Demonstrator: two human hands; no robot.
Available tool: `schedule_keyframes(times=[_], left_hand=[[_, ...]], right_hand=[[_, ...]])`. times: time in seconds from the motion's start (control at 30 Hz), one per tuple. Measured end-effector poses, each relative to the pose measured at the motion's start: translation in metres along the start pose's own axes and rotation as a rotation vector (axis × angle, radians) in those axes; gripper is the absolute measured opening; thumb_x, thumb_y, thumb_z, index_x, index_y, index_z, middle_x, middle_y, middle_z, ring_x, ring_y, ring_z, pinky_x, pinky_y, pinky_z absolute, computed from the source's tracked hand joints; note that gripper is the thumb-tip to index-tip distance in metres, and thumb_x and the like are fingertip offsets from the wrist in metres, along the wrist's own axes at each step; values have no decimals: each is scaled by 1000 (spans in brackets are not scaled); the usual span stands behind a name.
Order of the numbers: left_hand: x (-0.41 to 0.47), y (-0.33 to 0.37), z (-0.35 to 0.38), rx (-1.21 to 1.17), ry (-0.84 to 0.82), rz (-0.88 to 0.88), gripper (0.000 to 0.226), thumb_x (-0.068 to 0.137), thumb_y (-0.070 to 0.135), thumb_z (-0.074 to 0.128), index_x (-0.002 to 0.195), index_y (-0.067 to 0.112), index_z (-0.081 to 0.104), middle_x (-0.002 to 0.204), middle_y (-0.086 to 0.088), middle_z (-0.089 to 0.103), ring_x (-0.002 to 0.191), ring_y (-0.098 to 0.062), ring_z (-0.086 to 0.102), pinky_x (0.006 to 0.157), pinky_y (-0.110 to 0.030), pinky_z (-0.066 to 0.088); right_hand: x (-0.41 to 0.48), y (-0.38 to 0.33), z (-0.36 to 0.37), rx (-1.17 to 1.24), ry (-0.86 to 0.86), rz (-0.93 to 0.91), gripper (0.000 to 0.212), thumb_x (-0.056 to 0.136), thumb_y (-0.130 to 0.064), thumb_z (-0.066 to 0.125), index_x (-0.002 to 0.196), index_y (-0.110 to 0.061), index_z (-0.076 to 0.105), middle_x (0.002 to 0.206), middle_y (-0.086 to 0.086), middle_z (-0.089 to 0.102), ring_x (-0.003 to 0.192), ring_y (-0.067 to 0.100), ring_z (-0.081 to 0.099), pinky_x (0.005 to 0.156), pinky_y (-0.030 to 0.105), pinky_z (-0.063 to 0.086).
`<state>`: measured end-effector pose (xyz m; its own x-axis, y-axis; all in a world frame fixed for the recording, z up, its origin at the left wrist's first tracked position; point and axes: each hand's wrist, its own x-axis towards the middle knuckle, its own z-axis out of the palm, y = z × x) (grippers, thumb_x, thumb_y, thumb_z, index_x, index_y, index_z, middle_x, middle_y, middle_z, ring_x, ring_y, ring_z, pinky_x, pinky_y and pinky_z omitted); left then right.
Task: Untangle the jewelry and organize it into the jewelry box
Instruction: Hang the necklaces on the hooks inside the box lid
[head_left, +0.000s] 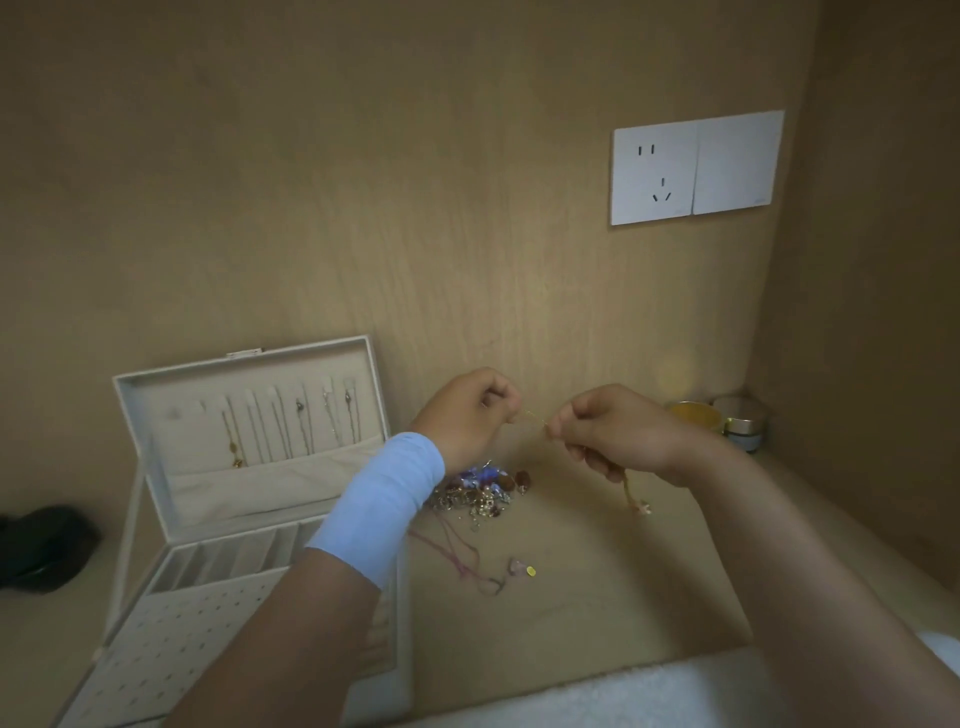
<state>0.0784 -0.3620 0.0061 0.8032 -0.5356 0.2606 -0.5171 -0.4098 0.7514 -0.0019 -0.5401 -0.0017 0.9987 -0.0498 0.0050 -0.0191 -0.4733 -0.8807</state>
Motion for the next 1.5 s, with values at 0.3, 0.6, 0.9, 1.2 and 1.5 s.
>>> schedule_keyframes(times=[0.3, 0.6, 0.9, 1.2, 1.5], left_hand=[[-57, 4, -98, 149, 23, 110, 18, 94, 17, 61, 81, 27, 67, 62, 22, 59, 56, 6, 50, 61, -15, 38], [-117, -22, -180, 48, 210, 118, 17, 96, 16, 58, 84, 23, 69, 68, 14, 60, 59, -11, 50, 59, -26, 45], [-150, -65, -225, -198, 279, -18, 21, 99, 11, 50, 85, 14, 65, 69, 7, 57, 57, -8, 50, 56, -19, 45], [-149, -89, -235, -84, 210, -119, 18, 99, 14, 52, 88, 15, 66, 72, 8, 64, 56, -8, 52, 57, -18, 46], [-137, -86, -223, -1, 131, -146, 18, 97, 23, 56, 85, 19, 68, 63, 13, 60, 53, 3, 51, 58, -13, 39]], right_hand=[[-22, -84, 52, 176, -44, -87, 19, 96, -15, 62, 100, 2, 68, 63, 4, 54, 44, 16, 44, 39, 23, 37], [-18, -165, 127, 326, -243, -149, 22, 99, -13, 57, 110, 3, 67, 63, 2, 55, 43, 11, 46, 37, 21, 41], [6, -187, 205, 385, -324, -109, 17, 96, -14, 63, 104, 0, 68, 67, 4, 62, 46, 13, 51, 41, 24, 47], [24, -161, 235, 179, -320, -37, 19, 98, -22, 61, 103, -8, 73, 91, 10, 78, 76, 24, 72, 68, 32, 58], [34, -155, 243, 340, -244, -150, 19, 93, -21, 67, 101, -7, 76, 87, 6, 76, 77, 19, 72, 77, 27, 59]])
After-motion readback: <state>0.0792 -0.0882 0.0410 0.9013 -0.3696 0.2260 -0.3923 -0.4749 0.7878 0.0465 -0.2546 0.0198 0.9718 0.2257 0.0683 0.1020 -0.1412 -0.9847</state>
